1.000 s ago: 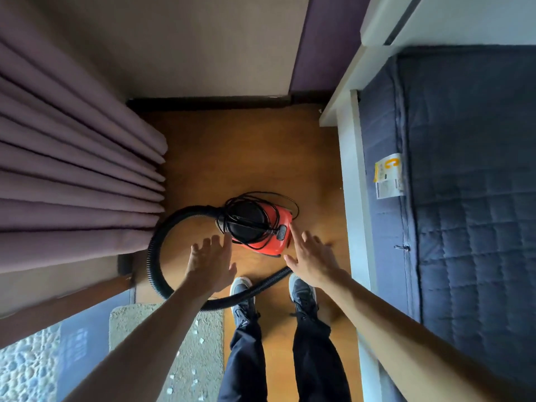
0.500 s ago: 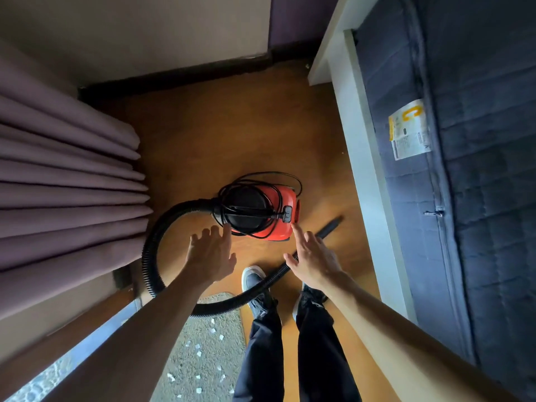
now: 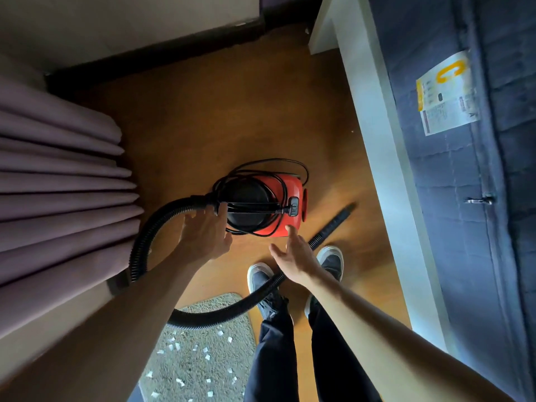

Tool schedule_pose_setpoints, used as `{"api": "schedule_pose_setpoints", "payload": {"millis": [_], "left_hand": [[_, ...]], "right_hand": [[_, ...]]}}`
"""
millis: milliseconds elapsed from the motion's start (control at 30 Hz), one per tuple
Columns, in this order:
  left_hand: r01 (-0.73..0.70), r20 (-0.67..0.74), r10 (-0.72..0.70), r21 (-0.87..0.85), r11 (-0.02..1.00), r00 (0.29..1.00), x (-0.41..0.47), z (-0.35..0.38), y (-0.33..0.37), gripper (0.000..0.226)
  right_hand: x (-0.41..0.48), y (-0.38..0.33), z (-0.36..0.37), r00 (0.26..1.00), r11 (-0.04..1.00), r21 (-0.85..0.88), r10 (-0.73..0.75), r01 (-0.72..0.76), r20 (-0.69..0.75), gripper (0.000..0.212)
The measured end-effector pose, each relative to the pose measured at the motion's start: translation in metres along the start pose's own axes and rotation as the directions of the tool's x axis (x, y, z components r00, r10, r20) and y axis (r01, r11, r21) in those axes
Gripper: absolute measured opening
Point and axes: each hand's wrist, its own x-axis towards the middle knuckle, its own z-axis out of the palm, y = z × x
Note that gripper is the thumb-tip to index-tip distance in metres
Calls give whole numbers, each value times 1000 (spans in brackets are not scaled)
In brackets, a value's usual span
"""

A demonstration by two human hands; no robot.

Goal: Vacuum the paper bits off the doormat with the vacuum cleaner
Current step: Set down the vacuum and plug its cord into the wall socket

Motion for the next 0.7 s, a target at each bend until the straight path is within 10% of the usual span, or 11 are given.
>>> {"api": "schedule_pose_setpoints", "payload": {"millis": [167, 333, 533, 700], "left_hand": [[-24, -7, 24, 16, 1000, 1000, 23, 4, -2, 68], [-8, 45, 7, 22, 1000, 999, 39, 13, -5, 60], [2, 56, -2, -3, 1000, 998, 48, 20, -9, 52], [14, 11, -14, -2, 1000, 1000, 50, 22, -14, 40]], "right_hand": [[27, -13, 11, 979, 862, 475, 205, -178, -6, 42], [58, -30, 18, 921, 459, 841, 374, -286, 110, 29], [85, -47, 13, 832, 52, 962, 515, -269, 205, 35], [96, -50, 13, 729, 34, 980, 674, -195, 121, 39]]}}
